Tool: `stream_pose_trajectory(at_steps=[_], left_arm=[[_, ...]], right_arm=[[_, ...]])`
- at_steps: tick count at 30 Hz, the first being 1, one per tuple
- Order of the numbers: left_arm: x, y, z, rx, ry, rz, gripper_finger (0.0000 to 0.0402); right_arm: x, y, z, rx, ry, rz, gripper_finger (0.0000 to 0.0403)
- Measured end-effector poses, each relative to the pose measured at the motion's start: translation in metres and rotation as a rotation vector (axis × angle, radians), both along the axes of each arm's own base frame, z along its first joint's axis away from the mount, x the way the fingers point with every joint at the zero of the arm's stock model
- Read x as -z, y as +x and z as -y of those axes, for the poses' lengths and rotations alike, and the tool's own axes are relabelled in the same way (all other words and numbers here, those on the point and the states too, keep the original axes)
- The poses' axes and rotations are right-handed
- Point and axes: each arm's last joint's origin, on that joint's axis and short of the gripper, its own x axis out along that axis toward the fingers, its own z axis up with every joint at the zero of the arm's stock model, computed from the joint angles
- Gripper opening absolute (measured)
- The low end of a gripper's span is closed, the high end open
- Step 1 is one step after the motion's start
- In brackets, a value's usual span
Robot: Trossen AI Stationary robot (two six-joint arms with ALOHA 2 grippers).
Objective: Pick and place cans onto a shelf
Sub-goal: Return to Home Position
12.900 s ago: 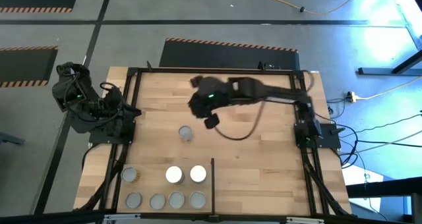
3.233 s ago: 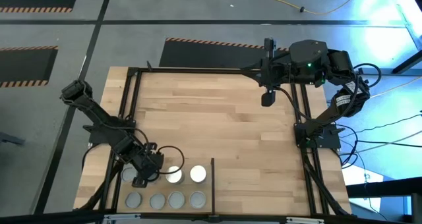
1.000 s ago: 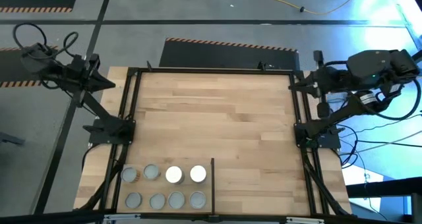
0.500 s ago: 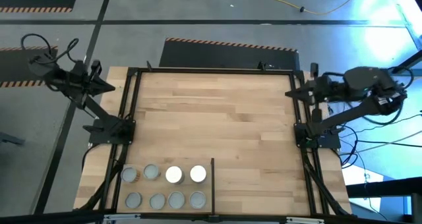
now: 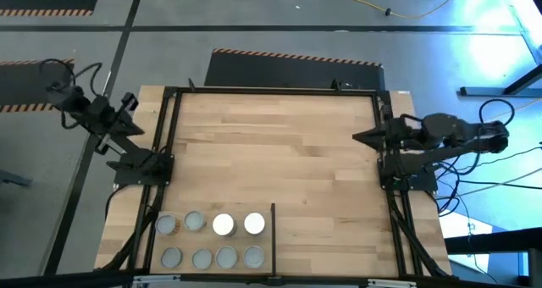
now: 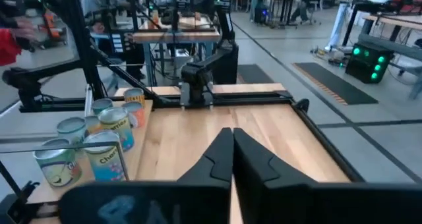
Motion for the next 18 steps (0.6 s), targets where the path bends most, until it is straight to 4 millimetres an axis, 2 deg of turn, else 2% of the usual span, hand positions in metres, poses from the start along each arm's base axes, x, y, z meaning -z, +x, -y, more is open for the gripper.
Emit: stream_pose_trajectory(at_steps=[3, 8, 15, 18], left_arm=[[0.003, 0.005, 0.007, 0.094, 0.023, 0.012, 0.0], [0.018, 0.02, 0.016, 0.081, -0.004, -0.079, 0.0], [0.048, 0.041, 0.034, 0.15, -0.047, -0.274, 0.0], [0.058, 0.049, 0.04, 0.166, -0.021, -0.302, 0.0]], right_arm=[[0.017, 0.002, -0.001, -0.022, 0.011, 0.028, 0.0006], [0.044, 0.011, -0.004, -0.063, 0.014, -0.009, 0.0006], [0.076, 0.018, -0.008, -0.12, 0.025, -0.102, 0.0006], [0.088, 0.021, -0.009, -0.126, 0.023, -0.123, 0.0006]])
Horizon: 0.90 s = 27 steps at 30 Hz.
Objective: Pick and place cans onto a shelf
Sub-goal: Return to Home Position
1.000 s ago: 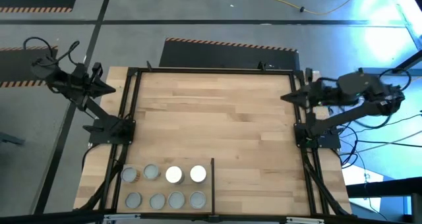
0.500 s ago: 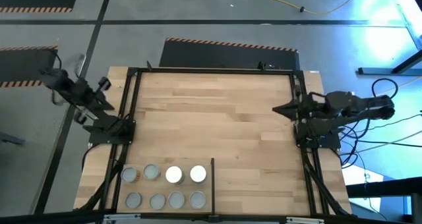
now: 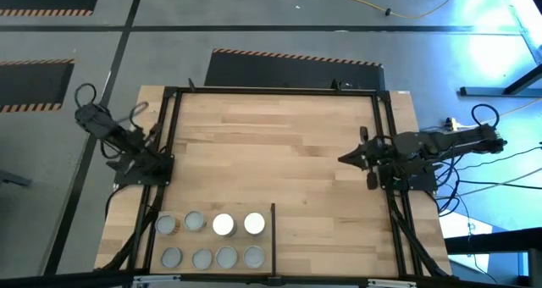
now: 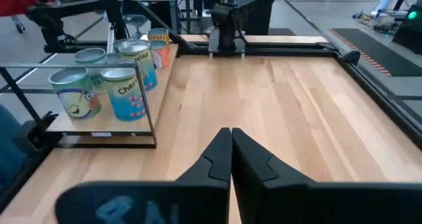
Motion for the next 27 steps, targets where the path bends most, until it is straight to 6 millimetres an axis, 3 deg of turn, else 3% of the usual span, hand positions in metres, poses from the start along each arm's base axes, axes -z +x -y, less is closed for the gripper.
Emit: stream_pose_trajectory(at_steps=[5, 15, 21, 27], left_arm=[[0.014, 0.009, 0.007, 0.033, 0.085, -0.029, 0.0], [0.005, 0.009, 0.007, 0.052, 0.047, 0.041, 0.0], [-0.013, 0.01, 0.009, 0.07, 0.022, 0.236, 0.0], [-0.006, 0.018, 0.012, 0.029, 0.1, 0.264, 0.0]], right_arm=[[0.021, 0.006, -0.001, -0.005, -0.012, 0.034, 0.0008], [0.054, 0.012, -0.003, -0.016, 0.041, 0.148, 0.0009], [0.062, 0.012, -0.003, -0.02, 0.009, 0.131, 0.0009], [0.066, 0.011, -0.003, -0.028, -0.035, 0.107, 0.0009]])
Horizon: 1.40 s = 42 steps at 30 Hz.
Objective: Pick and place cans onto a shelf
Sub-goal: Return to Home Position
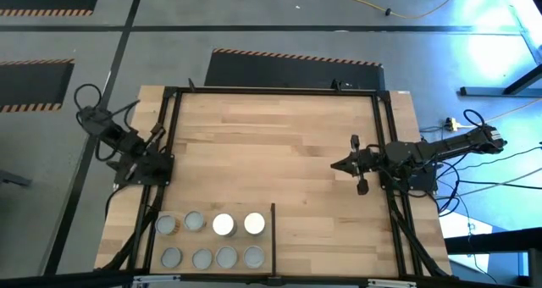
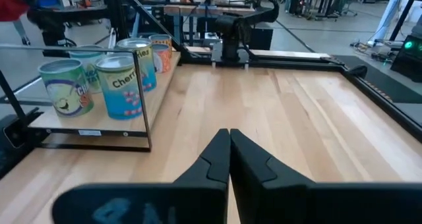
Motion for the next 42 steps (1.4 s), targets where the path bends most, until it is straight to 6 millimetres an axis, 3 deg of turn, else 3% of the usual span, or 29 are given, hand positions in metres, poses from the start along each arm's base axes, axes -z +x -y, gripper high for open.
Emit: stream_pose_trajectory(at_steps=[8, 21, 30, 39, 42], left_arm=[[0.02, 0.022, 0.016, 0.028, -0.019, 0.04, 0.0], [0.083, 0.055, 0.037, -0.032, -0.055, -0.077, 0.0], [0.098, 0.063, 0.042, -0.022, 0.004, -0.009, 0.0], [0.125, 0.072, 0.049, -0.021, -0.021, -0.004, 0.0], [0.126, 0.072, 0.05, -0.004, -0.03, 0.023, 0.0]], right_arm=[[0.0, 0.0, 0.0, 0.0, 0.016, -0.001, 0.0009], [0.0, 0.0, 0.0, 0.005, 0.038, 0.0, 0.0009], [-0.001, 0.0, 0.0, 0.007, 0.049, 0.008, 0.0009], [-0.004, 0.001, 0.0, -0.002, 0.056, 0.046, 0.0009], [0.002, 0.0, -0.001, -0.019, 0.074, 0.101, 0.0009]])
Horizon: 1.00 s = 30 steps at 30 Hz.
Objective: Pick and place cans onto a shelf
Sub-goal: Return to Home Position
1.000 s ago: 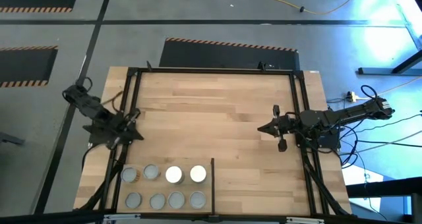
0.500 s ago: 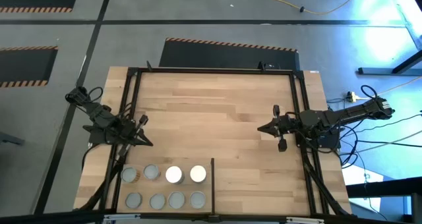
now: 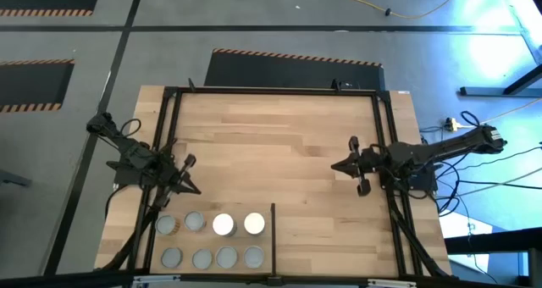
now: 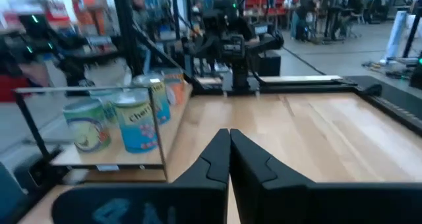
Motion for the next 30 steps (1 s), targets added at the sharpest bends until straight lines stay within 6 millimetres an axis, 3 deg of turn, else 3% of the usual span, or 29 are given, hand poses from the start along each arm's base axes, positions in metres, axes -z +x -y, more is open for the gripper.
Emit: stream_pose_trajectory(at_steps=[7, 30], left_arm=[[0.001, 0.0, 0.002, 0.055, -0.002, 0.015, 0.0], [0.001, 0.0, 0.002, 0.051, -0.041, -0.005, 0.0]], right_arm=[[0.039, -0.007, 0.002, 0.011, 0.15, 0.05, 0.0009], [0.045, -0.007, 0.003, 0.069, 0.141, -0.017, 0.001]])
